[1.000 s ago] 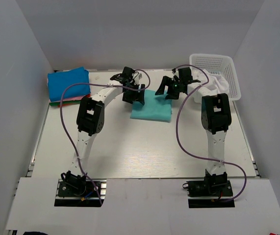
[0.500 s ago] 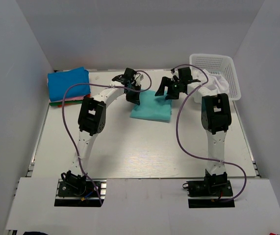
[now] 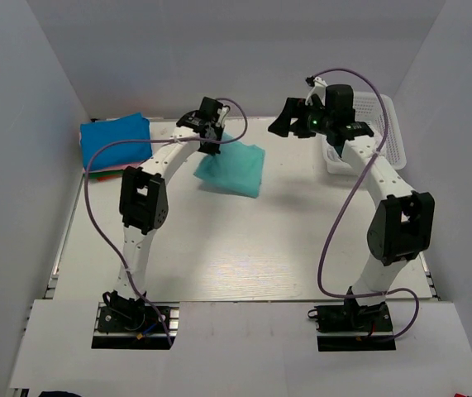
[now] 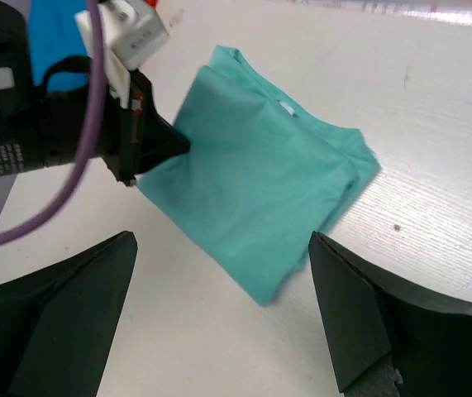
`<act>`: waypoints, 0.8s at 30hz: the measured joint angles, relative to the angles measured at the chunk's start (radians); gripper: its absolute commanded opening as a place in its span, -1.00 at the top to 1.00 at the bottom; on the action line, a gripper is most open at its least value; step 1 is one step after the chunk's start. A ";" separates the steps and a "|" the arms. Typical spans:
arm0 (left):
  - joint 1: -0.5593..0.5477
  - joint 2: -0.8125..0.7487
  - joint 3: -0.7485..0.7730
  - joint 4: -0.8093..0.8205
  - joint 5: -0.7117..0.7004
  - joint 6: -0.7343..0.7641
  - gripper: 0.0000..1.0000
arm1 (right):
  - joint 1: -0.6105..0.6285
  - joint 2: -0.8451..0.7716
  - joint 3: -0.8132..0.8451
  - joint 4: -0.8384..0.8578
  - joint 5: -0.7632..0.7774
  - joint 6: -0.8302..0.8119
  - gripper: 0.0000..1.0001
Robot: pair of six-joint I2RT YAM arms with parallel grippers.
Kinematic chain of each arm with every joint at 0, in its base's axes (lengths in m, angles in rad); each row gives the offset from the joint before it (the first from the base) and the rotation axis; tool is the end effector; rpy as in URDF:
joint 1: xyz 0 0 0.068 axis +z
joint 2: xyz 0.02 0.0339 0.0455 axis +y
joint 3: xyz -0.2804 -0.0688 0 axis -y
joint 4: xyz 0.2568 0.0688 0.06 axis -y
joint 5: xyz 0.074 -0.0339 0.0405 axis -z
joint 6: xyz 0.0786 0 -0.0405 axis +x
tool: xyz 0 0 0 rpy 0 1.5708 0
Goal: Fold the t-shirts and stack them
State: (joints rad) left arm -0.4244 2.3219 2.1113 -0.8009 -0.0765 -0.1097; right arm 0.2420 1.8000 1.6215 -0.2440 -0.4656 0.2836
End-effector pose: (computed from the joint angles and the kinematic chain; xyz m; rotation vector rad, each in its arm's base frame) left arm 0.5090 -0.2234 0.1943 0.3764 2.5533 -0.1003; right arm 0.4562 0.1490 0.3409 -0.2665 2.0170 0.7984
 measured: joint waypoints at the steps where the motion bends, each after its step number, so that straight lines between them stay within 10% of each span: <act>1: 0.003 -0.028 0.001 -0.003 -0.041 0.017 1.00 | 0.000 -0.024 -0.010 0.009 0.003 0.000 -0.81; 24: 0.314 -0.080 0.179 -0.115 -0.404 0.270 1.00 | 0.000 -0.074 -0.128 -0.078 0.066 -0.028 -0.81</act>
State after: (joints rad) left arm -0.1108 2.2417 2.2906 -0.9161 -0.4808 0.1608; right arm 0.2420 1.7264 1.4937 -0.3218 -0.3996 0.2558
